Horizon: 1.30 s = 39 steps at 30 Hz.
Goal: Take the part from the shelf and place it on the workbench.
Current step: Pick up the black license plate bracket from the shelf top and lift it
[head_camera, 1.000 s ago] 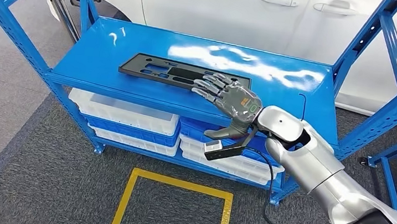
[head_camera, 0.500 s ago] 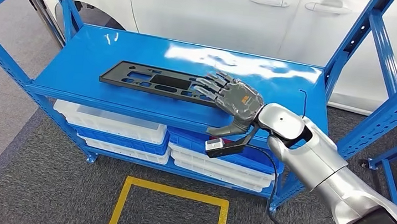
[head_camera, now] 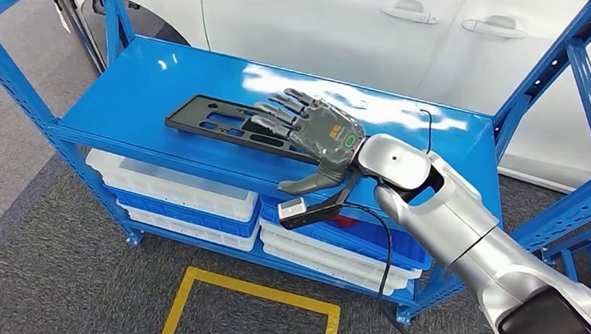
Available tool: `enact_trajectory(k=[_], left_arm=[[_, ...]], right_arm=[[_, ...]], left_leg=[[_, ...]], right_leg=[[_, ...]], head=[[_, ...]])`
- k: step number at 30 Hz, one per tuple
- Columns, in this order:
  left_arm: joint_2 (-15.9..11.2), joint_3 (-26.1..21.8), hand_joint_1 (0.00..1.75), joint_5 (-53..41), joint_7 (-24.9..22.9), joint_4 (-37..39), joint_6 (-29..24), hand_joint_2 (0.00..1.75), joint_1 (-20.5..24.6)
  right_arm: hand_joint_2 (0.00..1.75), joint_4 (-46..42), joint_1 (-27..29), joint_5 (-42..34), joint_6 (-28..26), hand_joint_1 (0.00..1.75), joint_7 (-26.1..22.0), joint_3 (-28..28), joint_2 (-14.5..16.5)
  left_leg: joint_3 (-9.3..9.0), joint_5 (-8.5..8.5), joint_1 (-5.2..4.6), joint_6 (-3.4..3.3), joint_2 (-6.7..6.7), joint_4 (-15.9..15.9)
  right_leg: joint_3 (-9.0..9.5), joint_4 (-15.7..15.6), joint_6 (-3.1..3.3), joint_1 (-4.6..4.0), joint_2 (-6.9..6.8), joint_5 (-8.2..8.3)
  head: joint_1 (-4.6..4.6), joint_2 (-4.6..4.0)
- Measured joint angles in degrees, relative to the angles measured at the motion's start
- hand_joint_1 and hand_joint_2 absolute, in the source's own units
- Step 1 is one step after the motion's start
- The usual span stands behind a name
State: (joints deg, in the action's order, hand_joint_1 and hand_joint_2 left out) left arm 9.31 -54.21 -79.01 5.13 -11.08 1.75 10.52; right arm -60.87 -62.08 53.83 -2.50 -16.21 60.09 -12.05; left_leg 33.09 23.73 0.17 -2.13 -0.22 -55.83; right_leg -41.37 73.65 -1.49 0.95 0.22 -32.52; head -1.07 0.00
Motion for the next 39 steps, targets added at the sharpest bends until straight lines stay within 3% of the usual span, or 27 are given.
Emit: enact_trajectory(k=[1,2,3,5,8,11,13,15,16,17,18,20,22,25,27,30,31,32,33,34,36,37,39], left_arm=[[0.0,0.0,0.0,0.04,-0.02,0.0,-0.01,0.0,-0.05],[0.01,0.0,0.0,0.11,-0.03,0.0,-0.02,0.0,-0.09],[0.04,0.0,0.0,0.18,-0.02,0.0,-0.05,0.0,-0.12],[0.26,0.0,0.0,0.28,0.01,0.02,-0.2,0.0,-0.15],[0.43,0.0,0.0,0.34,0.07,0.04,-0.58,0.0,-0.07],[0.36,-0.01,0.0,0.36,0.2,0.01,-0.7,0.0,-0.16],[0.33,-0.01,0.0,0.36,0.26,0.0,-0.71,0.0,-0.23],[0.33,0.0,0.0,0.36,0.27,0.0,-0.71,0.0,-0.25],[0.33,-0.01,0.0,0.37,0.27,0.0,-0.71,0.0,-0.3],[0.33,-0.01,0.0,0.37,0.27,0.0,-0.71,0.0,-0.36],[0.32,-0.02,0.0,0.37,0.27,0.0,-0.71,0.0,-0.41],[0.33,-0.02,0.0,0.37,0.28,0.01,-0.71,0.0,-0.43],[0.43,-0.01,0.0,0.34,0.25,0.04,-0.68,0.0,-0.37],[0.45,0.01,0.0,0.15,0.02,0.07,-0.58,0.0,-0.38],[0.45,0.03,0.0,0.06,-0.05,0.07,-0.46,0.0,-0.28],[0.46,0.15,0.0,-0.09,0.21,0.07,-0.09,0.0,-0.08],[0.46,0.23,0.0,-0.16,0.39,0.07,0.06,0.0,-0.09],[0.46,0.31,0.0,-0.21,0.58,0.07,0.19,0.0,-0.1],[0.46,0.38,0.0,-0.27,0.75,0.07,0.3,0.0,-0.1],[0.49,0.42,0.0,-0.33,0.88,0.07,0.4,0.0,-0.11],[0.76,0.47,0.0,-0.45,1.07,0.08,0.52,0.0,-0.11],[0.93,0.48,0.0,-0.52,1.14,0.09,0.55,0.0,-0.04],[1.16,0.5,0.0,-0.68,1.24,0.11,0.58,0.0,0.19]], right_arm=[[0.0,-0.14,-0.05,-0.02,0.05,0.0,0.03,0.33,0.25],[0.0,-0.34,-0.21,-0.09,0.14,0.0,0.07,0.63,0.55],[0.0,-0.55,-0.48,-0.2,0.26,0.0,0.09,0.88,0.84],[0.0,-0.88,-1.23,-0.5,0.67,0.0,0.14,1.35,1.48],[0.0,-1.21,-2.16,-0.81,1.03,0.0,0.25,2.08,2.64],[0.0,-1.46,-2.82,-1.03,1.1,0.0,0.29,2.51,3.34],[0.0,-1.53,-3.17,-1.09,1.13,0.0,0.29,2.73,3.87],[0.0,-1.55,-3.31,-1.09,1.19,0.0,0.29,3.14,4.35],[0.0,-1.55,-3.29,-1.09,1.22,0.0,0.28,3.36,4.48],[0.0,-1.55,-3.26,-1.09,1.24,0.0,0.29,3.56,4.57],[0.0,-1.56,-3.25,-1.09,1.25,0.0,0.3,3.68,4.65],[0.0,-1.58,-3.31,-1.1,1.26,0.0,0.3,3.79,4.81],[0.0,-1.62,-3.45,-1.15,1.31,0.0,0.33,3.88,4.93],[0.0,-1.66,-3.58,-1.2,1.62,0.0,0.43,4.26,5.12],[0.0,-1.66,-3.72,-1.19,1.92,0.0,0.51,4.6,5.21],[0.0,-1.46,-3.91,-1.17,2.11,0.0,0.63,5.36,5.44],[0.0,-1.29,-3.84,-1.14,2.14,0.0,0.72,5.7,5.61],[0.0,-1.09,-3.77,-1.11,2.14,0.0,0.87,6.09,5.82],[0.0,-0.86,-3.7,-1.07,2.14,0.0,1.06,6.46,6.01],[0.0,-0.63,-3.66,-1.04,2.1,0.0,1.29,6.76,6.21],[0.0,-0.17,-3.71,-1.05,1.98,0.0,1.63,7.22,6.55],[0.0,0.05,-3.78,-1.09,1.9,0.0,1.74,7.4,6.72],[0.0,0.48,-3.84,-1.19,1.79,0.0,1.81,7.7,6.96]], left_leg=[[-0.14,0.19,-0.09,-0.05,-0.08,-0.17],[-0.35,0.46,-0.2,-0.04,-0.17,-0.39],[-0.57,0.78,-0.31,0.01,-0.24,-0.64],[-0.72,1.35,-0.6,0.28,-0.24,-1.12],[-0.55,1.63,-0.62,0.93,-0.11,-1.31],[-0.35,2.68,-0.67,1.6,-0.12,-2.21],[1.68,5.07,-0.4,2.14,-0.11,-6.63],[5.7,8.19,0.18,2.79,-0.1,-14.36],[7.37,8.84,0.49,3.1,-0.1,-17.22],[8.13,8.44,0.74,3.37,-0.09,-18.16],[7.64,6.82,0.99,3.61,-0.08,-16.58],[4.29,2.51,1.39,4.08,-0.04,-8.99],[1.79,0.49,1.41,3.85,-0.11,-3.23],[1.67,0.59,1.21,2.42,-0.2,-2.46],[1.57,0.48,1.14,1.47,-0.22,-2.25],[1.5,0.7,0.78,0.49,-0.2,-2.13],[1.44,0.9,0.56,0.27,-0.2,-2.13],[1.3,1.14,0.3,0.05,-0.23,-2.14],[1.05,1.37,0.03,-0.09,-0.27,-2.15],[0.67,1.61,-0.25,-0.17,-0.33,-2.15],[-0.07,2.15,-0.67,-0.13,-0.37,-2.15],[-0.22,2.38,-0.7,0.02,-0.36,-2.15],[-0.33,2.7,-0.59,0.58,-0.27,-2.05]], right_leg=[[-0.38,0.08,0.07,-0.03,0.0,0.98],[0.33,-2.13,0.27,-0.13,0.0,3.02],[1.92,-6.11,0.66,-0.29,0.0,5.64],[5.03,-13.13,1.46,-0.68,-0.07,8.65],[6.06,-15.9,1.93,-0.98,-0.08,8.75],[6.78,-16.81,2.42,-0.3,-0.26,8.92],[7.09,-17.09,2.64,-0.09,-0.32,8.95],[7.13,-17.07,2.65,-0.04,-0.32,8.85],[7.16,-17.02,2.57,0.01,-0.32,8.76],[7.21,-16.94,2.42,0.11,-0.31,8.66],[7.31,-16.81,2.19,0.27,-0.3,8.49],[7.53,-16.41,1.5,0.59,-0.24,8.01],[7.39,-15.96,0.7,0.51,-0.14,7.71],[7.2,-15.99,-0.26,0.41,-0.14,7.67],[6.51,-14.2,-0.69,0.67,-0.21,6.3],[1.41,-3.73,-0.65,0.47,-0.21,1.47],[-0.45,-0.34,-0.53,0.33,-0.21,0.6],[-1.53,1.37,-0.31,0.18,-0.21,0.75],[-1.49,0.75,0.07,-0.01,-0.2,2.01],[-0.29,-2.19,0.65,-0.27,-0.2,4.17],[3.46,-10.4,2.19,-1.07,-0.28,7.84],[4.83,-13.35,2.66,-1.42,-0.34,8.54],[5.83,-15.41,2.99,-1.87,-0.35,8.11]], head=[[0.0,0.0],[0.0,0.0],[0.01,0.0],[0.01,0.0],[0.01,0.0],[0.0,0.0],[-0.01,0.0],[0.0,0.0],[0.0,0.0],[0.0,0.0],[0.0,0.0],[0.0,0.0],[0.01,0.0],[0.02,0.01],[0.02,0.0],[0.01,0.0],[0.01,0.0],[0.02,0.0],[0.01,0.0],[0.01,0.0],[0.01,0.0],[0.01,0.0],[0.0,0.0]])
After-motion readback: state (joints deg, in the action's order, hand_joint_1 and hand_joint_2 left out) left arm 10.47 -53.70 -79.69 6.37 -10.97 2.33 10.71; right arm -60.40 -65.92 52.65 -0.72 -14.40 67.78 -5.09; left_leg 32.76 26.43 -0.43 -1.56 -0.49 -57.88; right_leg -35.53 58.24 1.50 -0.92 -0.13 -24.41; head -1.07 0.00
